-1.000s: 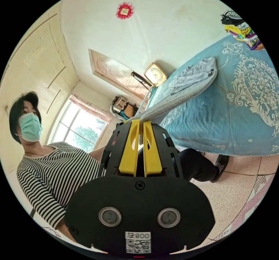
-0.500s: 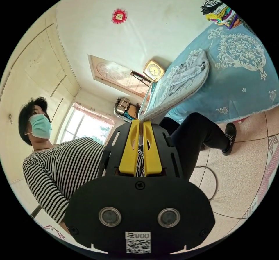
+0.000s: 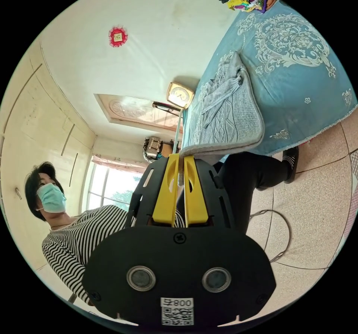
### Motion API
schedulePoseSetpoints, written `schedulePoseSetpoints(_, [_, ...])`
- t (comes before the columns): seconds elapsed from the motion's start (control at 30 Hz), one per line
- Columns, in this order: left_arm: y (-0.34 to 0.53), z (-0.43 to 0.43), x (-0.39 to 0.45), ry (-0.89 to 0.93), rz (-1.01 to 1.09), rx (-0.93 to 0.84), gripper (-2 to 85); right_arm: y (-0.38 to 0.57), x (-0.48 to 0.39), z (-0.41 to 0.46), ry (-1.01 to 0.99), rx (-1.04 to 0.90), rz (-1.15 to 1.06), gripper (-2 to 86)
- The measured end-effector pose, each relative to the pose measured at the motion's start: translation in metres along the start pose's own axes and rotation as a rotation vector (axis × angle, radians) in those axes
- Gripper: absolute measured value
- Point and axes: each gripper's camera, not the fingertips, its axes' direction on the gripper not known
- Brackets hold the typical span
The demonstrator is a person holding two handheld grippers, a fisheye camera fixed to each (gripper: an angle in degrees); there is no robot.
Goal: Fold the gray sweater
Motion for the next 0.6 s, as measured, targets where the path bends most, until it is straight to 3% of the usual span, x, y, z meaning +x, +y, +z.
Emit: schedulePoseSetpoints(0.6, [-0.197, 0.076, -0.041, -0.168, -0.255, 0.093, 3.7, -0.276, 0.115, 0.077, 0.106, -0.069, 0.262, 1.8])
